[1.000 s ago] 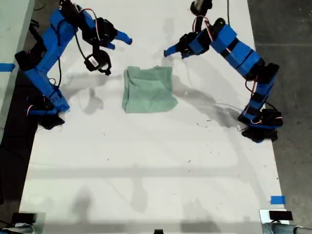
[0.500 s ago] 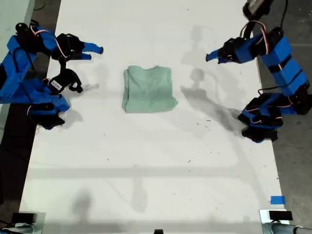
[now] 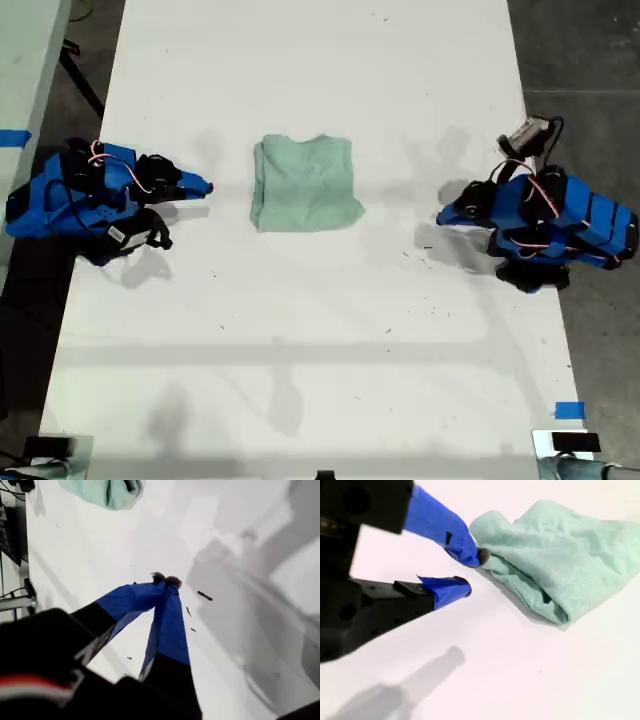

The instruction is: Fold t-shirt

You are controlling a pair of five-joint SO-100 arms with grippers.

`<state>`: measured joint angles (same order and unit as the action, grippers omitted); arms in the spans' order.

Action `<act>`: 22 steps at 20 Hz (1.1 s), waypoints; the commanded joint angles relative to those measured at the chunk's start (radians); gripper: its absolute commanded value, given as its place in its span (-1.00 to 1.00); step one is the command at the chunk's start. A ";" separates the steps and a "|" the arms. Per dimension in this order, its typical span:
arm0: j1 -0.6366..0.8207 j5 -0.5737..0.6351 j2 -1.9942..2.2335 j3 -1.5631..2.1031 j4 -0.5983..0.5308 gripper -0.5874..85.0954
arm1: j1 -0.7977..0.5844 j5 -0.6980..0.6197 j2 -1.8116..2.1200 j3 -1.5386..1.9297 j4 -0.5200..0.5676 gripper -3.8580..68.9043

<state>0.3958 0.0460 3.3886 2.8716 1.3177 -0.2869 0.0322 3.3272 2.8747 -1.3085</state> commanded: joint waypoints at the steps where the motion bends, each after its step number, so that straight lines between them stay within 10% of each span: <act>1: -0.023 -0.035 0.035 0.055 0.028 -0.83 | 0.086 0.164 0.100 0.160 0.054 -0.90; 7: -0.206 -0.087 0.035 0.155 0.067 -0.62 | 0.040 0.213 0.098 0.189 0.095 -0.81; 12: -0.322 -0.084 0.035 0.155 0.067 -0.62 | 0.008 -0.653 0.100 0.186 0.087 -0.81; 22: -0.339 -0.083 0.035 0.155 0.067 -0.62 | 0.011 -0.638 0.100 0.186 0.086 -0.82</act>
<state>0.0690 -0.0291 3.4208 3.0327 1.3852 -0.2746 -0.5890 3.4223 3.0664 -1.2410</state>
